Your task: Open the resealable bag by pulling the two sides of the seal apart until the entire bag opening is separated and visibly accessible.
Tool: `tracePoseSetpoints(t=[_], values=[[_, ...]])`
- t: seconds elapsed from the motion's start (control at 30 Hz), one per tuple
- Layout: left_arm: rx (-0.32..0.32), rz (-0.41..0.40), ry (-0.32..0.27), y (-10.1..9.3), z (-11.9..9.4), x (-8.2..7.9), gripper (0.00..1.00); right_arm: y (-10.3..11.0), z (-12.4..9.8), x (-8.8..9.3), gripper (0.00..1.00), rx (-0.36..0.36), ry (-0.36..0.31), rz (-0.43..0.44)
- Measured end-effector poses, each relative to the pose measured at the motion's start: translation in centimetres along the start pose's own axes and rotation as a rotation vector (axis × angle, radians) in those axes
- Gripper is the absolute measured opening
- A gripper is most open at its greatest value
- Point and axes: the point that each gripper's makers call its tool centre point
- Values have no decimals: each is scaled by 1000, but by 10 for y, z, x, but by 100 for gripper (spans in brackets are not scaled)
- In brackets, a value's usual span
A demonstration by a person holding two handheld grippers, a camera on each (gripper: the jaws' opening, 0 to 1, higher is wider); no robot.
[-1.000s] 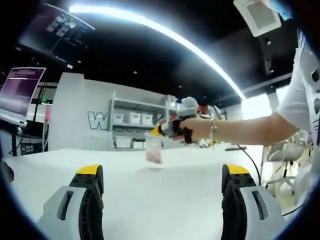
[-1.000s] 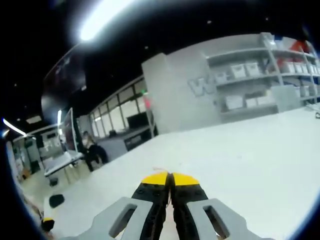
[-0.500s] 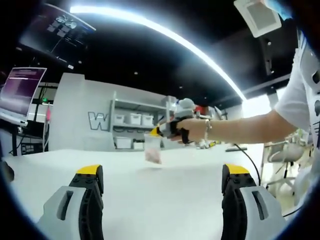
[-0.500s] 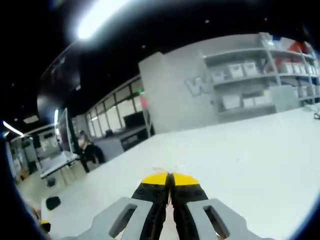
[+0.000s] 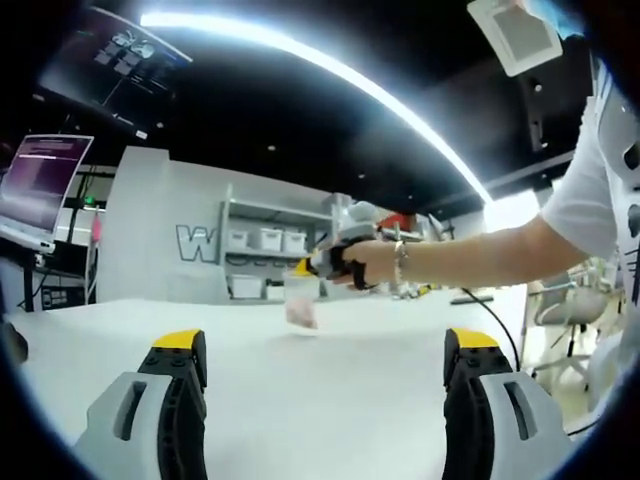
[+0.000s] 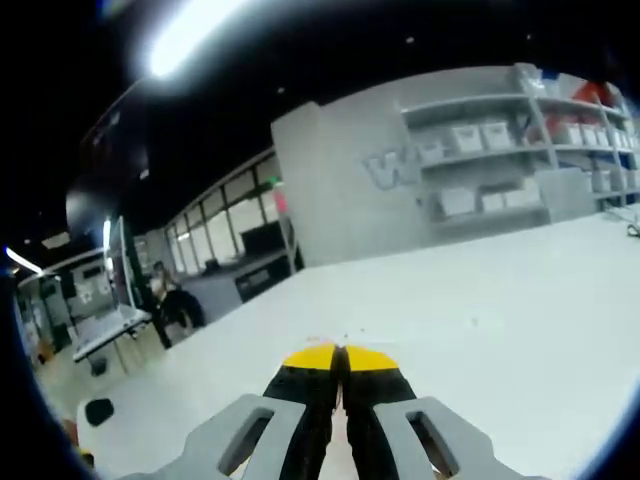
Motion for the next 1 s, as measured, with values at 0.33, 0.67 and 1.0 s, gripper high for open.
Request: tracePoseSetpoints(t=[0.33,0.67,1.0], values=[[-3,0,3,1,0,0,97,-2,9,-1,0,5,4,2],[-1,0,6,0,0,0,97,-8,20,-3,0,17,14,-7],[7,2,14,-1,0,2,97,-12,27,-3,0,23,18,-13]])
Point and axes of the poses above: the point that each gripper's makers call its tool centre point, and the gripper's own axes: z roughly forward along the fingers, y roughly to its left, x roughly out of its underside, and after that the axes turned 12 degrees about -x, right-handed
